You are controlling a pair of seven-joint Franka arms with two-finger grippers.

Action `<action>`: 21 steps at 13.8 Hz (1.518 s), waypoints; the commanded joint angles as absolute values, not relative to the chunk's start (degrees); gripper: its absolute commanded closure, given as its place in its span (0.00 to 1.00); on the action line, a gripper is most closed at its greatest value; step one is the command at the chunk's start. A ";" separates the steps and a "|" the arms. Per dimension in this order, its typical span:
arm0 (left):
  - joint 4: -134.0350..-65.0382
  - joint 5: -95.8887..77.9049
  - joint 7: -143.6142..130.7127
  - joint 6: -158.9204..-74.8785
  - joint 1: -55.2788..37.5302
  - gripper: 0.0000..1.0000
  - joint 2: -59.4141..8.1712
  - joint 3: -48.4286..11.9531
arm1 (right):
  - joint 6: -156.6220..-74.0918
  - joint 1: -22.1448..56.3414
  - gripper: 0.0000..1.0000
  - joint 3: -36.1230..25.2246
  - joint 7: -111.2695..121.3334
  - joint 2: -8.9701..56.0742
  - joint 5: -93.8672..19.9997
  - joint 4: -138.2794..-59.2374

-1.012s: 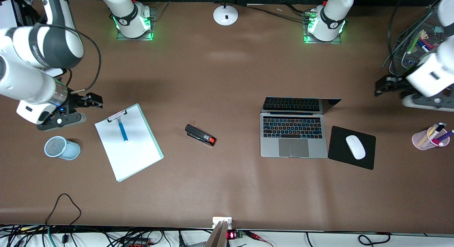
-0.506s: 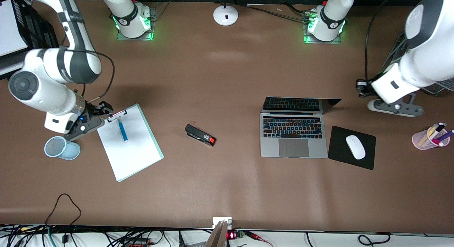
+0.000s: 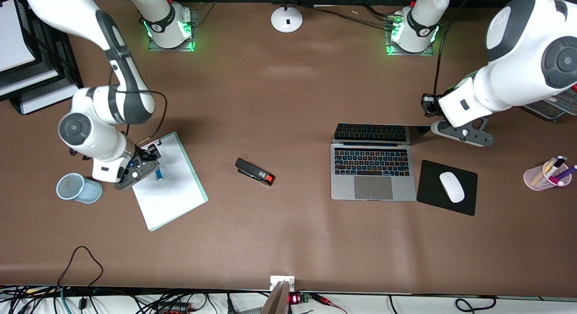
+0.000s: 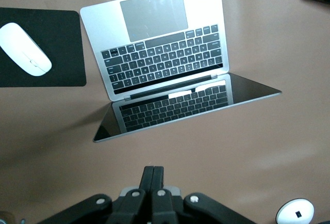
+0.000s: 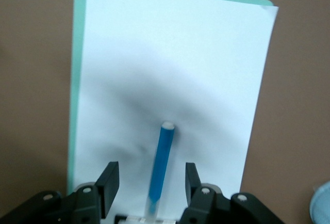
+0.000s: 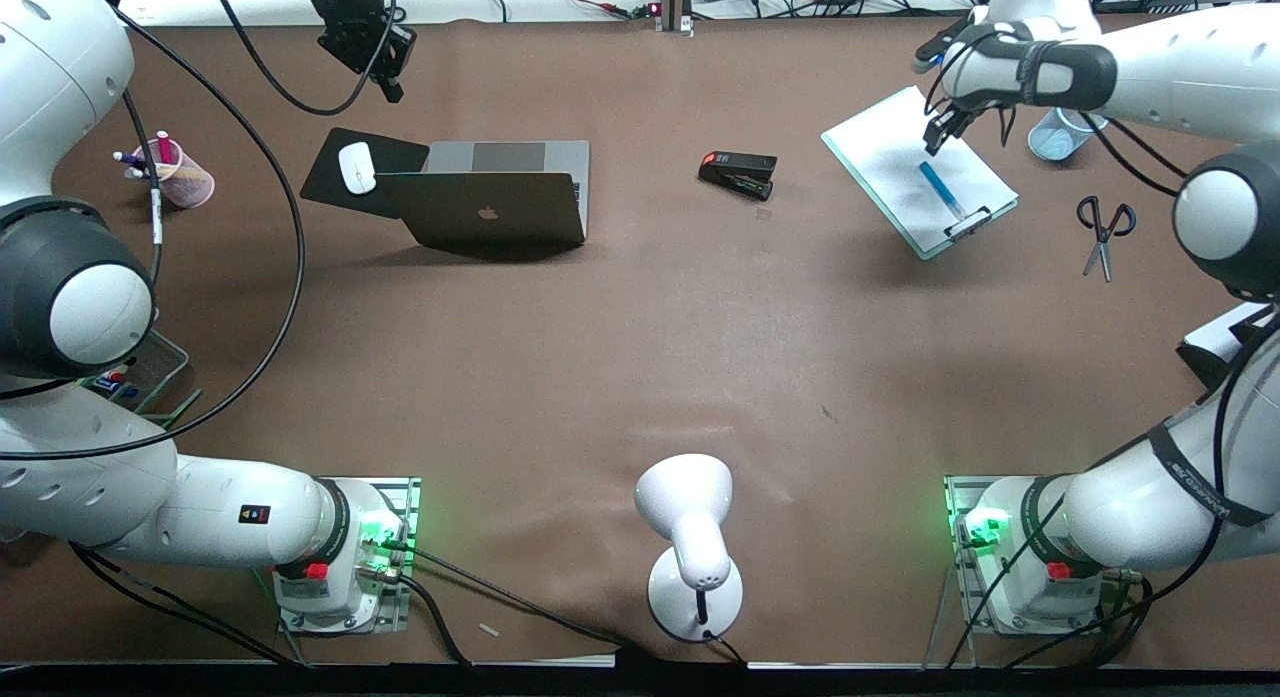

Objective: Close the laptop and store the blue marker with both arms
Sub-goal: 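Lower the right gripper onto the blue marker while the left gripper reaches the laptop, then grasp the blue marker with the right gripper while the left gripper reaches the lid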

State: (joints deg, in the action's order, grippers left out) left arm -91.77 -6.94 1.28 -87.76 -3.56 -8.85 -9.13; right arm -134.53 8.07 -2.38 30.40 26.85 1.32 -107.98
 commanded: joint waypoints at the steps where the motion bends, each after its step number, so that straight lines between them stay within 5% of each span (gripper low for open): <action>1: -90.79 -8.00 1.41 -86.48 -3.08 1.00 -8.09 -9.58 | -137.81 7.38 0.47 -2.29 32.17 29.35 1.85 -107.93; 5: -90.62 -10.46 1.32 -87.36 -3.25 1.00 -8.17 -9.93 | -139.39 7.38 0.59 -2.29 32.08 31.64 1.85 -107.75; 13: -93.07 -10.11 -5.01 -92.02 -3.35 1.00 -11.42 -18.02 | -140.10 7.03 0.64 -2.29 31.20 34.10 0.88 -106.18; 19: -103.17 -9.05 -17.30 -93.51 -3.60 1.00 -10.81 -19.07 | -140.10 7.12 0.71 -2.29 31.03 36.21 -1.58 -104.59; 21: -106.77 -9.05 -20.47 -96.92 -3.69 1.00 -10.55 -19.86 | -140.10 7.03 0.84 -2.29 31.03 36.30 -1.58 -104.59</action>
State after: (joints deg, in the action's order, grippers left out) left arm -102.90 -9.40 -17.52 -93.79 -3.74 -11.97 -18.91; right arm -139.93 7.38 -2.53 31.24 35.60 -0.60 -105.59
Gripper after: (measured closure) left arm 0.991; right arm 0.714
